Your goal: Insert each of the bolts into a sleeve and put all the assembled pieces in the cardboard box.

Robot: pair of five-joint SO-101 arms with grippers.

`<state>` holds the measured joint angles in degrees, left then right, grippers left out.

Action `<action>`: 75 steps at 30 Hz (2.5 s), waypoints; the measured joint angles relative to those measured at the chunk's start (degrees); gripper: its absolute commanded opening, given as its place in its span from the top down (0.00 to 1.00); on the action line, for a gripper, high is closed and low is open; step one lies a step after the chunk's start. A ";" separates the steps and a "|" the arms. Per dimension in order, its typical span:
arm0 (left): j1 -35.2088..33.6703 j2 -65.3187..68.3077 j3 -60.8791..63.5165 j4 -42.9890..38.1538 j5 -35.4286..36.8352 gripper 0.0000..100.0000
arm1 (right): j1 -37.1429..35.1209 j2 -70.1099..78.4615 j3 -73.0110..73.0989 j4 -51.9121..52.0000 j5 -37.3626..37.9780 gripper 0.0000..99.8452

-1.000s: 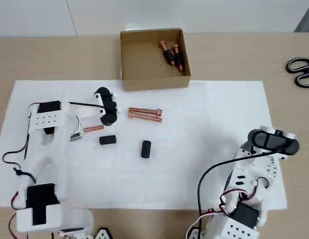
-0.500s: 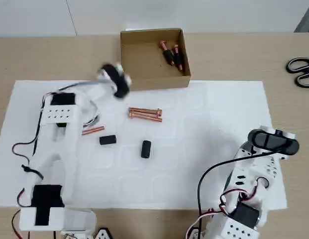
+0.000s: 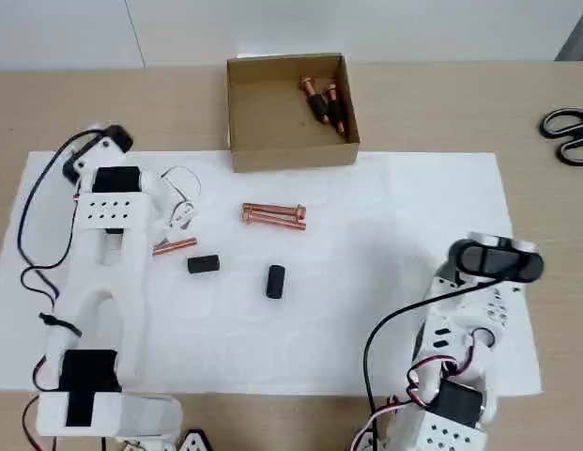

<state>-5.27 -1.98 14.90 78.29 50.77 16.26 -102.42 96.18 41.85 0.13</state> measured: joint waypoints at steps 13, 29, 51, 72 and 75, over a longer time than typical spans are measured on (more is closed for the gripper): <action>-2.73 -0.09 6.15 -4.92 25.41 0.88 | -2.81 0.00 0.00 0.00 0.00 0.99; -2.99 -0.09 12.66 -10.46 37.10 0.85 | -2.81 0.00 0.00 0.00 0.00 0.99; -6.51 -2.46 30.95 -37.54 38.86 0.77 | -2.81 0.00 0.00 0.00 0.00 0.99; -6.68 -1.58 17.76 -19.52 38.68 0.99 | -2.81 0.00 0.00 0.00 0.00 0.99; -6.68 -1.58 12.22 -17.05 38.77 0.99 | -2.81 0.00 0.00 0.00 0.00 0.99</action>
<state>-11.96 -3.56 27.12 61.23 89.54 13.45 -102.42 96.18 41.85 0.13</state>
